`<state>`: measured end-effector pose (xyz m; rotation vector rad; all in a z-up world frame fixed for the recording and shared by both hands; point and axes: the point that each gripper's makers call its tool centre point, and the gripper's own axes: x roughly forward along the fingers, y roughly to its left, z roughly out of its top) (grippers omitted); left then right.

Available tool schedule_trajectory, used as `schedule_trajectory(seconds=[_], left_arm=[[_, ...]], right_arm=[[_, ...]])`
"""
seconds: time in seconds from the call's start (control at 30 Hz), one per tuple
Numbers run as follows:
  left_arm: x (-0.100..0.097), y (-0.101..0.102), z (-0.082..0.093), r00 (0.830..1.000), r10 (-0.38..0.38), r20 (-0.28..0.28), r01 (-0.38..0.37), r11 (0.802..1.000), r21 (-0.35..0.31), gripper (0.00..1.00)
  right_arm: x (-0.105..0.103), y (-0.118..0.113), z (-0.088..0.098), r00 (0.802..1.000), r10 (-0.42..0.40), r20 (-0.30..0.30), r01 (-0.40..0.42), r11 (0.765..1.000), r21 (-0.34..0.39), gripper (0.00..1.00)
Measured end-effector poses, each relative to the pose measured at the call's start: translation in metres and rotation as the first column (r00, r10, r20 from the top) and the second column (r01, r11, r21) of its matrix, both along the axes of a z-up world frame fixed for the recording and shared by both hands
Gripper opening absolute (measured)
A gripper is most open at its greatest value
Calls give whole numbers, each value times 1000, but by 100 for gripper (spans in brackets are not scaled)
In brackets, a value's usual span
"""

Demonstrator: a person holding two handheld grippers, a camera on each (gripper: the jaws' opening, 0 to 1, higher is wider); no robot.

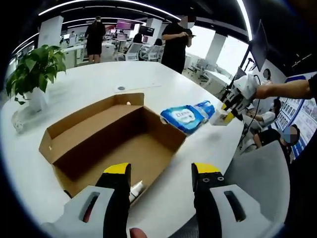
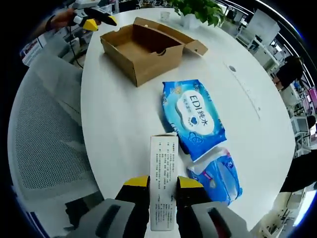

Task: Operate the shoe box by opening the lid, removing the specified soft item, and placing it in the target area until the item is outside and the box remains undamaged.

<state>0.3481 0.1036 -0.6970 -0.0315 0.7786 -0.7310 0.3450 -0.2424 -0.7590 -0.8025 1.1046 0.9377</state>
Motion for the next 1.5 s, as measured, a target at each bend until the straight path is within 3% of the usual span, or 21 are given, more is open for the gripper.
schedule_trajectory(seconds=[0.4, 0.67, 1.1, 1.5], left_arm=[[2, -31, -3, 1000, -27, -10, 27, 1000, 7, 50], [2, -36, -6, 1000, -1, -15, 1, 1000, 7, 50], [-8, -21, -11, 996, 77, -34, -77, 997, 15, 51], [-15, 4, -7, 987, 159, -37, -158, 987, 37, 51]], right_arm=[[3, -26, -1, 1000, -13, -1, 13, 1000, 4, 15], [24, -36, 12, 1000, 20, 14, -20, 1000, -3, 15], [70, -44, 30, 996, 78, 50, -78, 997, -18, 15], [131, -49, 45, 987, 126, 103, -123, 992, -40, 16]])
